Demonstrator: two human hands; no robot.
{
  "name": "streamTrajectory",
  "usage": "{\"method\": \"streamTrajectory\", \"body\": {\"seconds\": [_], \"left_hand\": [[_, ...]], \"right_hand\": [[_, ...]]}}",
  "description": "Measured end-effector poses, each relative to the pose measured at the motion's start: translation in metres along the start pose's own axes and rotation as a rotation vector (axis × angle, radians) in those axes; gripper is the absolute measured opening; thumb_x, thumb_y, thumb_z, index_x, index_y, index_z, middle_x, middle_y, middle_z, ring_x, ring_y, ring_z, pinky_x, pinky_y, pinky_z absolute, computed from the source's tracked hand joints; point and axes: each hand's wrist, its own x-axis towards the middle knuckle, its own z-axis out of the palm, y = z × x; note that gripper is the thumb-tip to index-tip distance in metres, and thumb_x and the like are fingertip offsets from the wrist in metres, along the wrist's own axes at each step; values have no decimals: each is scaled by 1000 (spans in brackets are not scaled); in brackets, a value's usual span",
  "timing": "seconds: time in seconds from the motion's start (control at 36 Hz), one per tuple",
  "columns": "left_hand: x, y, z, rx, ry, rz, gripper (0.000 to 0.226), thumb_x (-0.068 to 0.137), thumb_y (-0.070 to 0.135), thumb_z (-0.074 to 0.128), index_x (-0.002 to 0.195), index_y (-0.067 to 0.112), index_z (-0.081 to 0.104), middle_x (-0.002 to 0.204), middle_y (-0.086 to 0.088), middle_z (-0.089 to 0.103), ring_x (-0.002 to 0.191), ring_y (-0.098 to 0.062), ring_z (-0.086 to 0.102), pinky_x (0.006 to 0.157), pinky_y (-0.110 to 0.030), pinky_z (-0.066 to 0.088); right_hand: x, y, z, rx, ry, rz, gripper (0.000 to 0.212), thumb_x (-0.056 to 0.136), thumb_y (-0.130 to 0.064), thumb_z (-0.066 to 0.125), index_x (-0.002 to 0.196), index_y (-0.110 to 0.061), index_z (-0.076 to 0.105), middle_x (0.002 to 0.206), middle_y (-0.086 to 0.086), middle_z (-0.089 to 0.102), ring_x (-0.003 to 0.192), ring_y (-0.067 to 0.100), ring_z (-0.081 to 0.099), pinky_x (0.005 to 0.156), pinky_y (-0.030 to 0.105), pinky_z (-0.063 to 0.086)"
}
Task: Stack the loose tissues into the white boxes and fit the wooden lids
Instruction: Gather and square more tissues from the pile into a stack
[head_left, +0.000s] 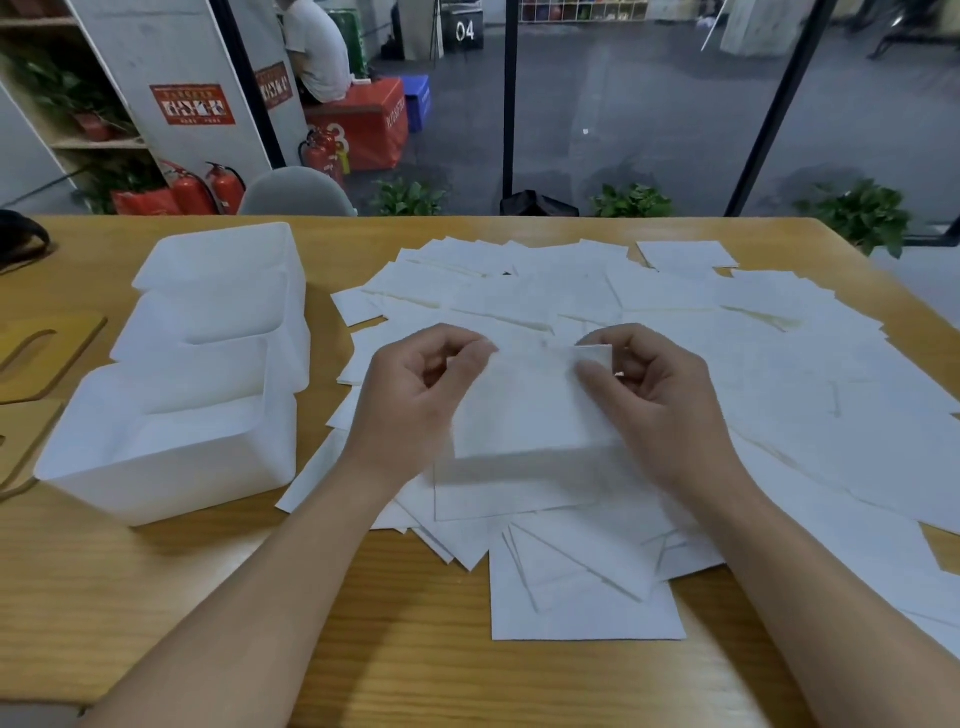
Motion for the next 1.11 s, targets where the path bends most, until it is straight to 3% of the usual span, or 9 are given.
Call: {"method": "streamTrajectory", "body": {"seconds": [0.08,0.14,0.25,0.67,0.78,0.86,0.92,1.06,1.11], "left_hand": [[-5,-8,-17,20,-59,-78,11,105,35,76,107,26,82,67,-4,62,60,-26,44,59,-24,38],[-12,-14,-27,86,-123,-125,13,104,39,77,109,27,80,60,3,52,58,-18,40,57,-22,37],[-21,-20,-35,242,-207,-145,6,102,40,78,107,37,78,67,4,66,59,-6,52,60,-14,45],[-26,-21,-29,451,-182,-133,8,98,36,80,92,39,76,77,13,69,64,-7,58,63,-15,48],[-20,-20,-26,490,-91,-65,7,97,33,82,94,36,77,87,13,69,81,-11,65,71,-16,50],[-3,-21,-23,578,-86,-24,11,98,33,81,108,30,77,99,15,69,95,-9,64,79,-12,47],[12,-21,-17,669,-109,4,20,100,36,79,118,28,75,111,16,68,103,-5,59,86,-11,42],[35,-22,-5,871,-94,-48,42,97,45,75,134,24,70,130,7,68,123,-19,56,105,-35,46],[33,-26,-8,889,-88,-106,47,97,49,73,136,24,68,130,5,68,124,-23,56,104,-38,47]], "right_hand": [[-4,3,3,-14,-115,103,12,103,-30,76,115,-31,74,67,5,47,53,20,44,49,26,41],[-7,6,5,-89,-157,119,16,101,-33,77,116,-36,72,65,-1,57,50,13,49,52,23,45],[-12,7,8,-276,-229,89,26,99,-27,77,118,-42,67,67,-6,67,52,7,57,55,12,44],[-14,10,4,-441,-279,72,34,92,-24,82,117,-42,68,76,-10,68,62,9,62,58,22,49],[-8,10,2,-491,-184,-7,26,86,-37,84,107,-42,69,80,-9,62,69,12,59,62,28,48],[9,8,7,-424,-97,-6,17,87,-41,83,99,-39,71,80,-10,63,67,9,57,61,24,46],[22,6,15,-466,-135,12,14,89,-41,83,96,-38,72,78,-11,66,68,9,61,64,30,51],[35,6,36,-482,-194,53,13,92,-41,81,85,-33,73,73,-11,70,67,8,63,65,34,54],[30,11,38,-497,-194,51,12,94,-39,81,86,-34,73,74,-14,69,69,7,64,64,31,54]]}}
